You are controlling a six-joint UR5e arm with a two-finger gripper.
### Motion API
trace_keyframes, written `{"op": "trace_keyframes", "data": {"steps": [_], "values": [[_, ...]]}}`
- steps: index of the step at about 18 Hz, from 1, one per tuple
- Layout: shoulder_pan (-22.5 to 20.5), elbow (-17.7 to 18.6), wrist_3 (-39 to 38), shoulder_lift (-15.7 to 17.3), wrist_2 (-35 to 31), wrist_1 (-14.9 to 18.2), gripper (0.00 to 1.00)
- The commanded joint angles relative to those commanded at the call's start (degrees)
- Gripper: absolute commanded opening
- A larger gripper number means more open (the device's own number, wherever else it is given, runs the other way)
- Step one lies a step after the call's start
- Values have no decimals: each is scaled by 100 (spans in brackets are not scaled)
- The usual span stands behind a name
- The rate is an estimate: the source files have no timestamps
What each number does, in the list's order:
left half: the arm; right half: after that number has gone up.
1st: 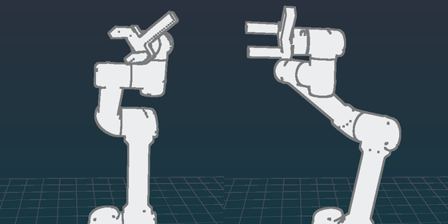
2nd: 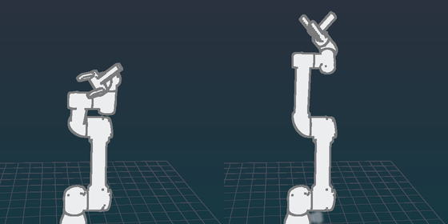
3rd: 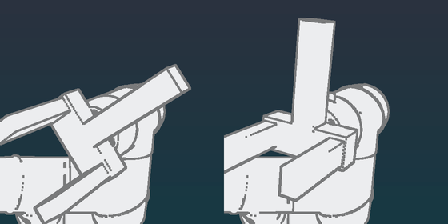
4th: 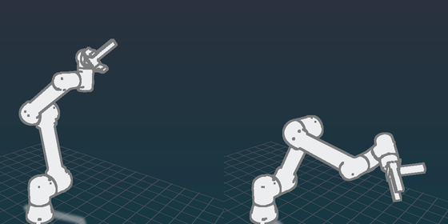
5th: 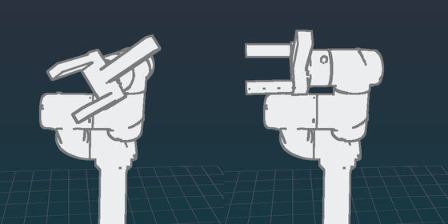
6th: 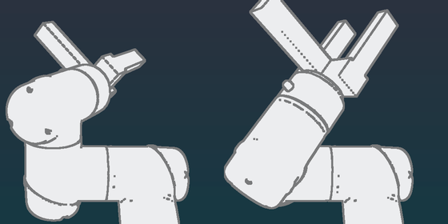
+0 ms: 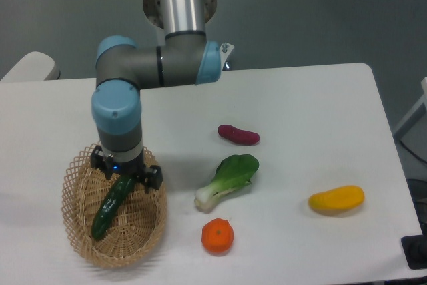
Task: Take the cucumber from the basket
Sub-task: 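Lower the gripper over the green cucumber in the basket, then close the gripper around the green cucumber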
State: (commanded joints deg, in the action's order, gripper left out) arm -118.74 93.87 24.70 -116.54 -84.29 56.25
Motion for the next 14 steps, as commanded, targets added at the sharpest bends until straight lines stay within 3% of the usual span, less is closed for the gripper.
{"op": "trace_keyframes", "data": {"steps": [5, 14], "values": [[202, 0, 0, -211, -9, -324, 100], [457, 18, 0, -518, -430, -439, 100]]}}
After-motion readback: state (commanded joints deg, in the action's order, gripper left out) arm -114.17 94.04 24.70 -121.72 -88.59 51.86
